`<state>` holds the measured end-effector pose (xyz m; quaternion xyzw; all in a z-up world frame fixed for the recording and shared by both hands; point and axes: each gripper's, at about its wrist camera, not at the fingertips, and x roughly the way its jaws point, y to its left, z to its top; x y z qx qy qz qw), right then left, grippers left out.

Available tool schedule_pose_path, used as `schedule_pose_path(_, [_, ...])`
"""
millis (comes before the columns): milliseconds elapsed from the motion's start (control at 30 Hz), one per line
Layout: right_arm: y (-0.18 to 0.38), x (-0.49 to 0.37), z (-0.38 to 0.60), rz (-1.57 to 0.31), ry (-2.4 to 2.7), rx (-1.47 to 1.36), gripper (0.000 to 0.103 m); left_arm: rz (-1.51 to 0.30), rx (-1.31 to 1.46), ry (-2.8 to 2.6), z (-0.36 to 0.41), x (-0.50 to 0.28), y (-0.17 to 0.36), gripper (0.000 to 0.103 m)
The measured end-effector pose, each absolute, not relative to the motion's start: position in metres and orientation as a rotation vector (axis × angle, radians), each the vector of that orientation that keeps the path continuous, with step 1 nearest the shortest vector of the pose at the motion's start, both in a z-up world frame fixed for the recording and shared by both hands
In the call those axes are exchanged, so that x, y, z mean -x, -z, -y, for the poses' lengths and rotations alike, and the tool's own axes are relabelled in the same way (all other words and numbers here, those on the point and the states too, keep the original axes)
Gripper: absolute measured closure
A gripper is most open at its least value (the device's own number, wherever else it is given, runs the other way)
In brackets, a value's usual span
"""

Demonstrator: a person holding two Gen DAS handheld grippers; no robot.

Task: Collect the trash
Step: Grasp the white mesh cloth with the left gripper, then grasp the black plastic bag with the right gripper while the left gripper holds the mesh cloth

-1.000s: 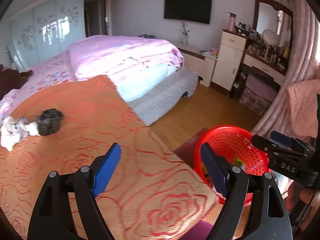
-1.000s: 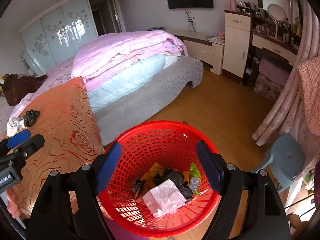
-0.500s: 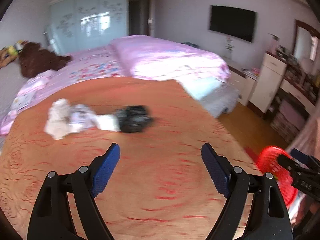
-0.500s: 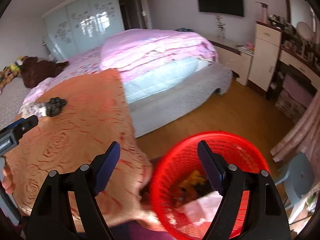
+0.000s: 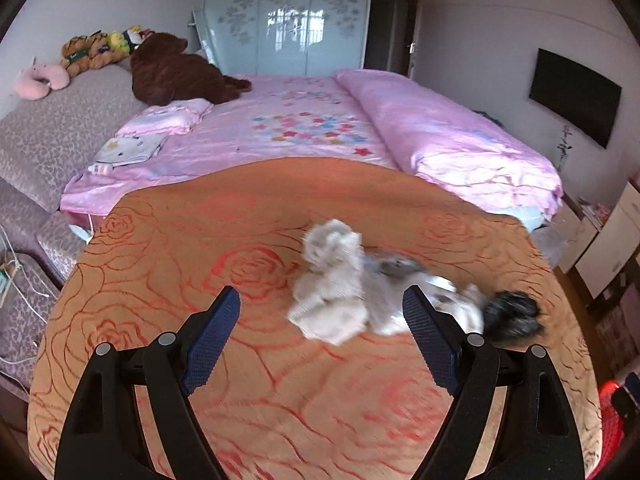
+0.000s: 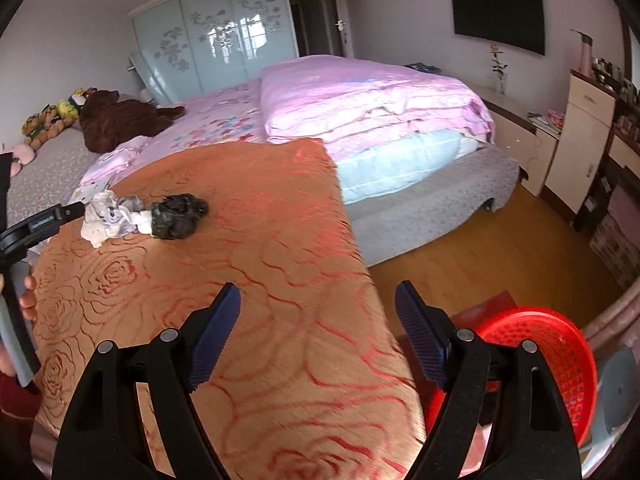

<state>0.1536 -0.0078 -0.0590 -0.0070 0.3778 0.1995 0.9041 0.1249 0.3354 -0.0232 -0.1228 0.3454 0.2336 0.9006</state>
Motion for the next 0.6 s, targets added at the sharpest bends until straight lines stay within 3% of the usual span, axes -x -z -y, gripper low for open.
schedule_pose_path(233, [0.055, -0.172, -0.038, -0.786, -0.466, 0.043, 0.025, -0.759, 0.287, -0.46, -0.356, -0.15, 0.038, 0.023])
schedule_pose_path(300, [0.054, -0.175, -0.05, -0.783, -0.477, 0.058, 0.025, -0.767, 0.287, -0.445, -0.357, -0.155, 0.042, 0.03])
schedule_pose_path(400, [0.054, -0.176, -0.065, -0.778, -0.487, 0.081, 0.025, -0.797, 0.286, -0.405, -0.356, -0.161, 0.049, 0.049])
schedule_pose_path(467, [0.053, -0.174, -0.073, -0.774, -0.492, 0.099, 0.025, -0.814, 0.298, -0.39, -0.357, -0.163, 0.055, 0.071])
schedule_pose_path(600, [0.052, -0.173, -0.083, -0.766, -0.5, 0.124, 0.025, -0.812, 0.307, -0.38, -0.356, -0.157, 0.057, 0.075])
